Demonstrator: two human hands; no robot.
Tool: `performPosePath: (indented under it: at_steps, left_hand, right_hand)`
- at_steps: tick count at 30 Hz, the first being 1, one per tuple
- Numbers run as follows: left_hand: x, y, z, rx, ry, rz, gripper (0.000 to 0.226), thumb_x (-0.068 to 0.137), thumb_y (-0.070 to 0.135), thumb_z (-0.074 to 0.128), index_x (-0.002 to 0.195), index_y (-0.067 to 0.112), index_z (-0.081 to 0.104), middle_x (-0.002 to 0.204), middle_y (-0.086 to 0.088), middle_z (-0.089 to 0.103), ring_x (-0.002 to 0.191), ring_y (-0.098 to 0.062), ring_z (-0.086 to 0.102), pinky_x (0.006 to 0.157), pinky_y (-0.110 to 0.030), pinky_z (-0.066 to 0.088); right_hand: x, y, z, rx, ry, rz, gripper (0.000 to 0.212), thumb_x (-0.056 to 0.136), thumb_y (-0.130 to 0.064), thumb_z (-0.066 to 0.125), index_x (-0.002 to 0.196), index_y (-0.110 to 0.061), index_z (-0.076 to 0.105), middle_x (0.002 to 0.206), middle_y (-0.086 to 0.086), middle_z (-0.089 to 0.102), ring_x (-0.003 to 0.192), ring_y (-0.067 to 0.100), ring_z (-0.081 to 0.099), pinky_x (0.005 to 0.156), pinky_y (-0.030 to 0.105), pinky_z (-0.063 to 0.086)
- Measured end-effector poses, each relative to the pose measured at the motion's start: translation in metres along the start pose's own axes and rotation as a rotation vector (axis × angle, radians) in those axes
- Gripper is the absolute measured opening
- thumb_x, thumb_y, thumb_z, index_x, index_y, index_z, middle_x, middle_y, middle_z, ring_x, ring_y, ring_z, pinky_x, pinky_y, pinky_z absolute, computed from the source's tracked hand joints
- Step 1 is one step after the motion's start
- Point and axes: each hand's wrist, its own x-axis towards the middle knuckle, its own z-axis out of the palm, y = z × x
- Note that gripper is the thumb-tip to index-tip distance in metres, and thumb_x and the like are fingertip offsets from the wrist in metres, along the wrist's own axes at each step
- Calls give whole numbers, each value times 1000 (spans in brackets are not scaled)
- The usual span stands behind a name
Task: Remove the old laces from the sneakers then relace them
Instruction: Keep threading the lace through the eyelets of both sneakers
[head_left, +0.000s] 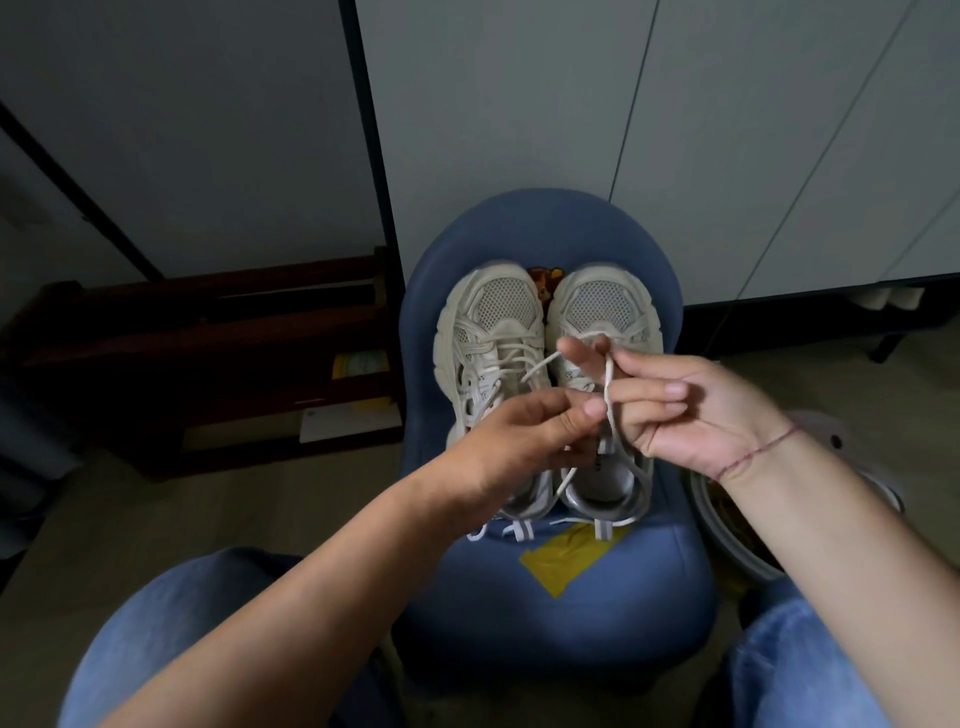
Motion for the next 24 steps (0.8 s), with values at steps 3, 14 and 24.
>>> performPosePath:
  at_steps: [3,14,24]
  left_hand:
    - [-1,-2,-1,-35,-20,-16,27,88,25,60,104,3,62,98,-13,66,97,-21,63,101,-37,48]
    - [-6,13,-23,8,145,9,31,103,22,43,90,7,67,49,5,37,43,-6,34,51,-20,46]
    - [-7,12,-23,92,146,-13,28,102,23,44,94,7,65,47,9,32,39,-3,30,41,-17,31]
  right_hand:
    - [-1,3,5,-182,137,-26,14,66,-1,67,80,-1,66,97,19,69,30,2,38,28,9,30]
    - [7,-6,-5,-250,394,-221,17,83,-15,57,88,-3,69,72,4,64,56,6,58,53,15,51]
    - [17,30,0,-620,372,-327,15,92,-8,51,87,-5,65,63,3,59,48,3,48,45,12,41]
